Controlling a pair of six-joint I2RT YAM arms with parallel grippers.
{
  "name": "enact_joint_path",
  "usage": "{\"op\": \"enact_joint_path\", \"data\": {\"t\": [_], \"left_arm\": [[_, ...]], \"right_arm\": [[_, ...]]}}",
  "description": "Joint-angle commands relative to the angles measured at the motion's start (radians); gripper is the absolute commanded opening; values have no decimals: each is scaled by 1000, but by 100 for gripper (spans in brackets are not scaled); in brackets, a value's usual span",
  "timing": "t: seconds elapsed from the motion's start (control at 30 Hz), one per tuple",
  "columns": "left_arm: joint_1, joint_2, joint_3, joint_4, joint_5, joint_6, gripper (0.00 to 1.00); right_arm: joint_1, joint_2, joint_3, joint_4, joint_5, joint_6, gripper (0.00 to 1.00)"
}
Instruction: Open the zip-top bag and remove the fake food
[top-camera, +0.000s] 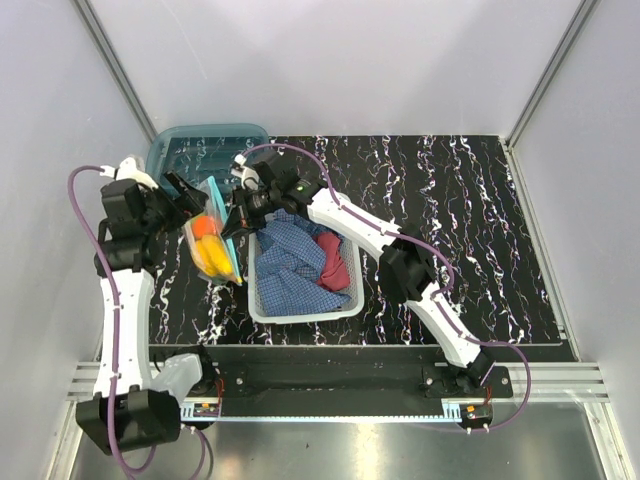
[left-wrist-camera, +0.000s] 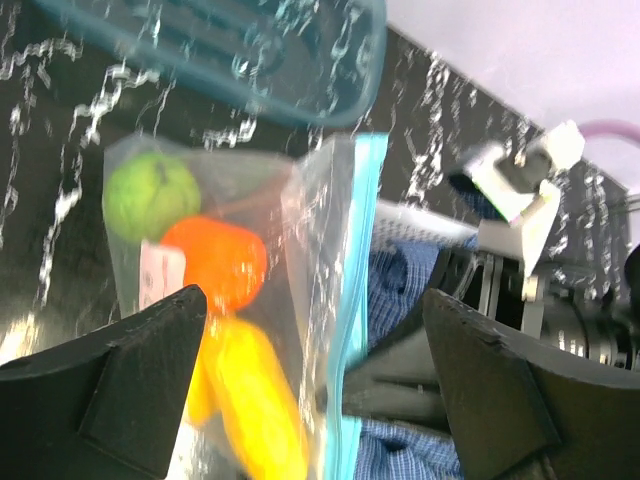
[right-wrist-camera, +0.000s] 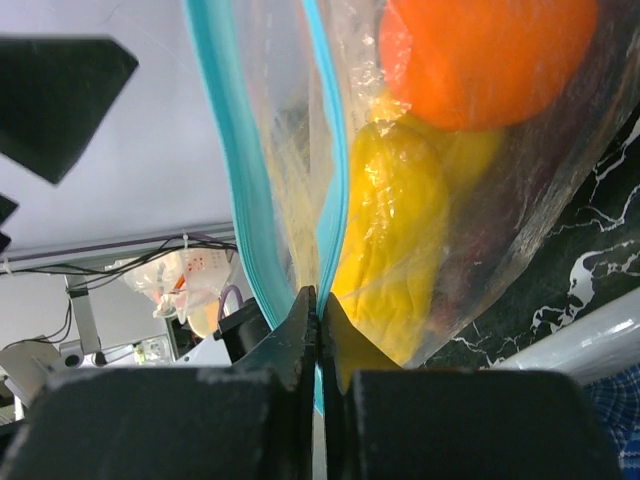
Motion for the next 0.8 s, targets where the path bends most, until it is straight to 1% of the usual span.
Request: {"op": "enact_joint_path", "data": {"t": [0.0, 0.07, 0.17, 0.3, 0.37, 0.4, 0.43, 0.5, 0.53, 0.6, 0.63, 0.67, 0.7, 0.73, 0.77], "left_arm": [[-74, -18, -4, -142, -175, -16, 88], [-122, -3, 2, -182, -258, -15, 83], [-147, 19, -18, -190, -257, -25, 78], [-170, 69, 1, -189, -238, -38, 78], [-183, 83, 21, -196, -252, -35, 77], [-185, 102, 30, -207, -258, -27, 76], [-185, 112, 38, -222, -308, -27, 72], [-187, 144, 53, -244, -310, -16, 68], [-185, 155, 54, -245, -292, -15, 58], [-185, 177, 56, -251, -284, -16, 46], [-185, 180, 58, -253, -280, -18, 39], [-185, 181, 64, -267, -283, -16, 20], [-185, 174, 80, -279, -289, -13, 8], [-185, 163, 85, -287, -310, -7, 0], [-185, 152, 88, -302, -319, -2, 0]], "right_arm": [[6, -34, 45, -19, 15, 24, 0], [8, -37, 41, -17, 15, 29, 0], [8, -39, 35, -17, 18, 37, 0], [8, -37, 44, -19, 26, 40, 0], [8, -43, 42, -19, 27, 37, 0], [8, -45, 39, -19, 30, 34, 0], [8, -48, 36, -17, 32, 34, 0], [9, -52, 30, -16, 32, 32, 0], [8, -55, 27, -16, 32, 32, 0], [8, -60, 19, -17, 35, 27, 0], [8, -62, 19, -19, 37, 26, 0], [8, -66, 16, -17, 37, 21, 0], [9, -68, 13, -20, 38, 15, 0], [6, -71, 13, -19, 38, 8, 0], [6, -74, 9, -27, 40, -6, 0]]}}
